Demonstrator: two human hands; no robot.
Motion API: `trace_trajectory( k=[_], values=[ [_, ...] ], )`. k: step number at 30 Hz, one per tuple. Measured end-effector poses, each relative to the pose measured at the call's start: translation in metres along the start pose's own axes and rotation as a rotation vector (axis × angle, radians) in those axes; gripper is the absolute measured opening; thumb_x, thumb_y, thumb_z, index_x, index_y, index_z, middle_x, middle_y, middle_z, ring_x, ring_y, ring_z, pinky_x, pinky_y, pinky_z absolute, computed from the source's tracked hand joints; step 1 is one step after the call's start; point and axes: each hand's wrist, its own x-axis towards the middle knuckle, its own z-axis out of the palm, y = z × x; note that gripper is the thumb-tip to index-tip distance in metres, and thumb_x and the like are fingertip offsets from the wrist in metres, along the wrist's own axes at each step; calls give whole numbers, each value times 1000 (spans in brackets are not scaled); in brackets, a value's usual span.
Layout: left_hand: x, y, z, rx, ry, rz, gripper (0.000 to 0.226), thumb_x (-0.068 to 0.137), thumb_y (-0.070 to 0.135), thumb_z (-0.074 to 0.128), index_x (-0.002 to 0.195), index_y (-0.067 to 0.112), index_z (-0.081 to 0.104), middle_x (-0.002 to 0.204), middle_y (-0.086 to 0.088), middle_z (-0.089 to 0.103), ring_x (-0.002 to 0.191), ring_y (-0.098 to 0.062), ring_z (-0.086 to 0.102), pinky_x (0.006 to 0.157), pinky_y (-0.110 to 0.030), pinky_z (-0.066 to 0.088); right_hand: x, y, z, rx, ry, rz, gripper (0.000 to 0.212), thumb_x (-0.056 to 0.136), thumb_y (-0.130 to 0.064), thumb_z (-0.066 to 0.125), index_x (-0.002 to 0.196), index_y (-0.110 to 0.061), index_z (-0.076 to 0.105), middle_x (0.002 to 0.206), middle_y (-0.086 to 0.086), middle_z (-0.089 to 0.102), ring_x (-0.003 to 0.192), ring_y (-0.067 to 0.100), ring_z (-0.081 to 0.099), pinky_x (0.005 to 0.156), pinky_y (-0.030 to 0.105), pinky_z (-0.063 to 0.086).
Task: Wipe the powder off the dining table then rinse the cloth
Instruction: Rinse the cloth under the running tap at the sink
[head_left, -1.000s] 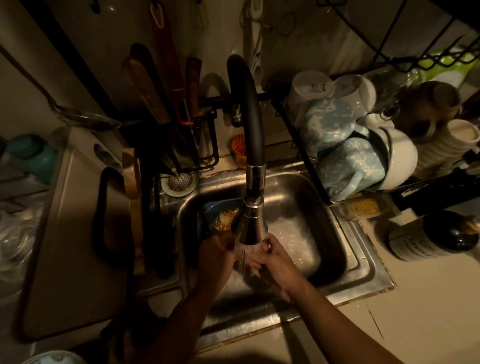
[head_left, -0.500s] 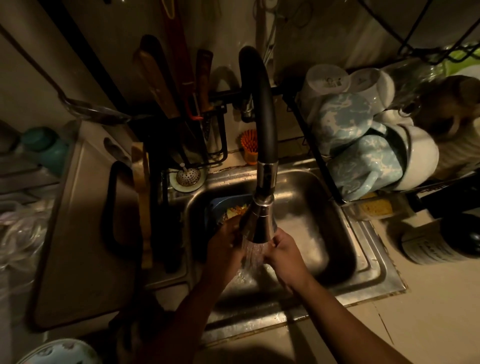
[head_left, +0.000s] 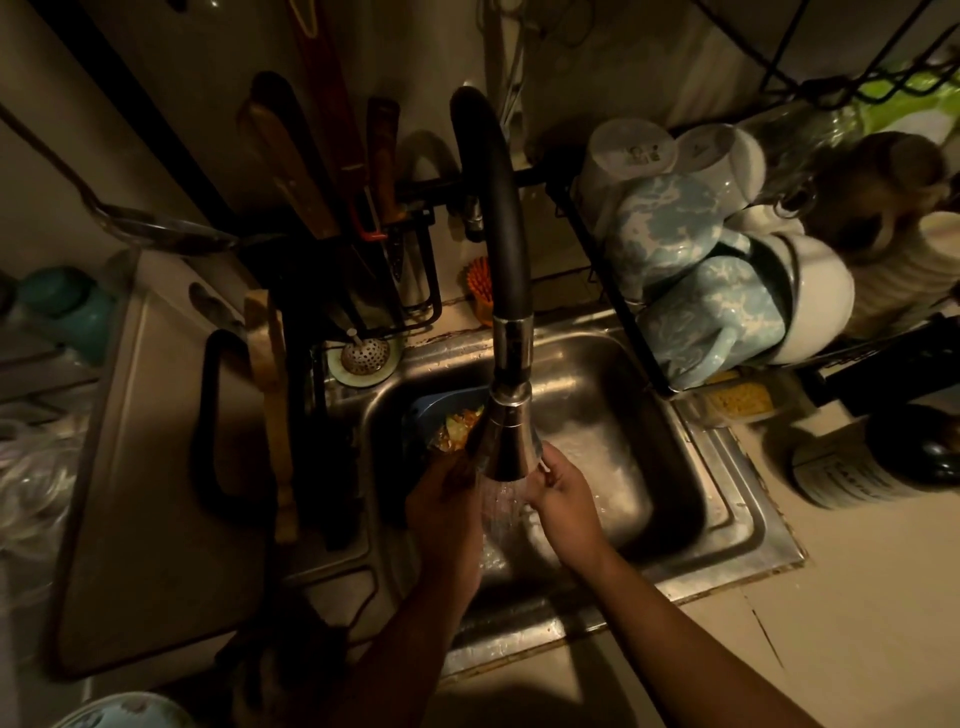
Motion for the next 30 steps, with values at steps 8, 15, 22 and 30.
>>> trace_trajectory(
  k=[8, 15, 22, 30],
  values=[
    [-11, -10, -19, 40, -234, 27, 20, 89, 10, 64, 98, 28, 69, 100, -4, 72, 98, -29, 68, 88, -55, 54, -10, -25, -12, 304, -260, 350, 44, 103, -49, 41, 128, -17, 58, 116, 20, 71, 105, 40, 68, 88, 45, 59],
    [-3, -2, -30, 310, -292, 150, 22, 86, 10, 68, 81, 31, 63, 81, 3, 68, 81, -24, 66, 73, -41, 53, -15, -32, -10, 245, -286, 308, 23, 101, -2, 46, 116, -3, 63, 104, 27, 71, 91, 37, 70, 74, 38, 61],
    [3, -19, -17, 529, -186, 194, 16, 86, 10, 60, 92, 21, 70, 86, 6, 70, 79, -13, 66, 71, -36, 56, -16, -21, 4, 117, -106, 43, 32, 72, 31, 35, 57, 12, 56, 51, 15, 52, 41, 19, 50, 42, 23, 43],
    [5, -18, -11, 498, -158, 131, 23, 83, -3, 56, 87, 14, 71, 82, -1, 70, 71, -13, 64, 57, -17, 46, -20, -15, 3, 251, -72, 118, 9, 84, 5, 53, 82, 1, 61, 67, 16, 60, 58, 22, 59, 55, 29, 54]
  ],
)
